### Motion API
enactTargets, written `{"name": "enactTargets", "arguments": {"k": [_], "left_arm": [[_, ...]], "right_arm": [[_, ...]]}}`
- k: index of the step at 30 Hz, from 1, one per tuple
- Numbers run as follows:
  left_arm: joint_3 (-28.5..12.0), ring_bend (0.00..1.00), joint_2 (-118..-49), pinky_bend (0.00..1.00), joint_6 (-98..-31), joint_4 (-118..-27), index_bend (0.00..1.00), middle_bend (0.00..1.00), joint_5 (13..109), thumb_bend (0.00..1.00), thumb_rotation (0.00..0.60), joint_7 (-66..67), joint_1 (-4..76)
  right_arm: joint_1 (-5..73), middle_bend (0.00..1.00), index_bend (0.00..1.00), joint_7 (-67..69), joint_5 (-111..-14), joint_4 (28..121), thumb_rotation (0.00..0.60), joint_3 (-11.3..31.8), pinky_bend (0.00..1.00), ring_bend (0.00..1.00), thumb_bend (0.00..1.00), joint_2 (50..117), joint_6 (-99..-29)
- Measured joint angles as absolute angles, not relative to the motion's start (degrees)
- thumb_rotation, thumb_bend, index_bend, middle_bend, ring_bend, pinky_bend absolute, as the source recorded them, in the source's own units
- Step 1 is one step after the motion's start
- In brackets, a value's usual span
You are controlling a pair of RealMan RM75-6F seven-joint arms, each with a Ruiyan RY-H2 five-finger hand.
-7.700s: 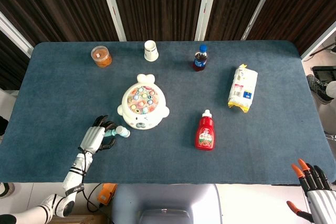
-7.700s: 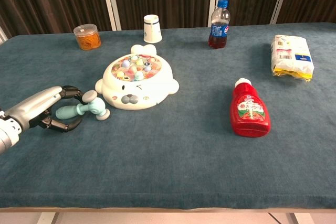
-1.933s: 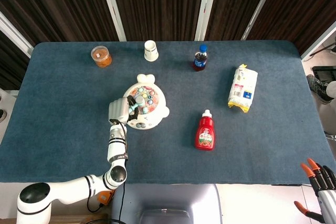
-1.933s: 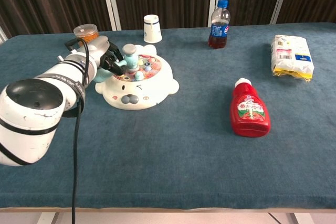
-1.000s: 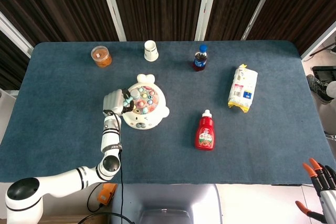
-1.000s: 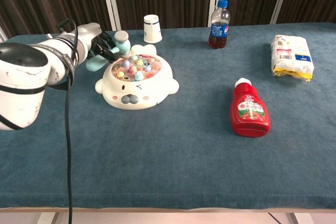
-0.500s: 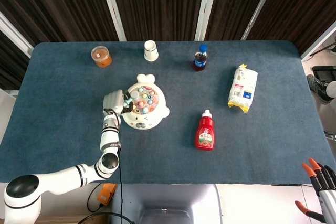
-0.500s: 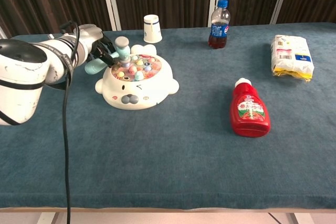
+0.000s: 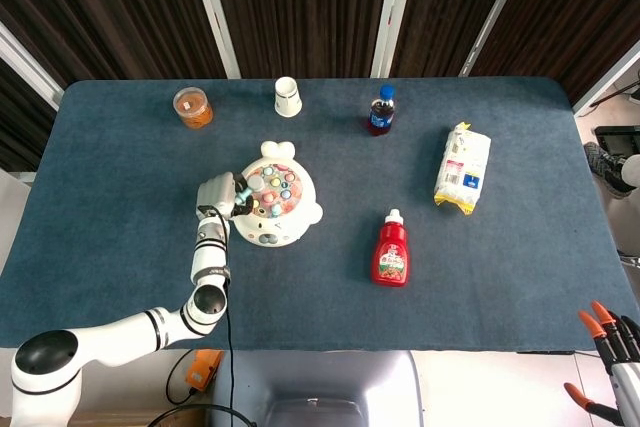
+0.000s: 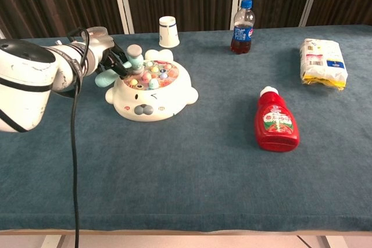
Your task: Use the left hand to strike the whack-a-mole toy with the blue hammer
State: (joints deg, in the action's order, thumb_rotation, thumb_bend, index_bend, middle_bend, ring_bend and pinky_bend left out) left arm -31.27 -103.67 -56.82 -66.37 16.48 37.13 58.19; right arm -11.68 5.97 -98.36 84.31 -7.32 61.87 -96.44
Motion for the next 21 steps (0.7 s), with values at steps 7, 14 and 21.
{"name": "enactTargets", "arguments": {"k": [7,14,21], "left_arm": [[-31.9,0.93,-100.5,1.0,-58.5,-73.2,0.7,1.0,16.9,0.81,0.6,36.4,57.2],[-29.8,0.93,-93.7,1.0,-61.2,-88.8,0.69,1.0,19.3,0.8,0.6,35.2,53.2],[-21.9,0.93,-86.6,1.0,-63.2,-101.3,0.7,1.0,27.7,0.79,0.6,31.7,46.0]], "right_arm": [[-11.7,0.03,0.0,5.4,-98.9,84.4,0.6,-7.5,0.0,0.0,0.17,62.0,-96.4],[-11.6,0.03,0.0,4.8,-100.4,84.3,0.6,-8.0,0.0,0.0,0.17,62.2,-96.6],[-11.5,0.03,0.0,4.2,-102.0,84.4,0.6,-8.6,0.0,0.0,0.17,62.4,-96.9]]}}
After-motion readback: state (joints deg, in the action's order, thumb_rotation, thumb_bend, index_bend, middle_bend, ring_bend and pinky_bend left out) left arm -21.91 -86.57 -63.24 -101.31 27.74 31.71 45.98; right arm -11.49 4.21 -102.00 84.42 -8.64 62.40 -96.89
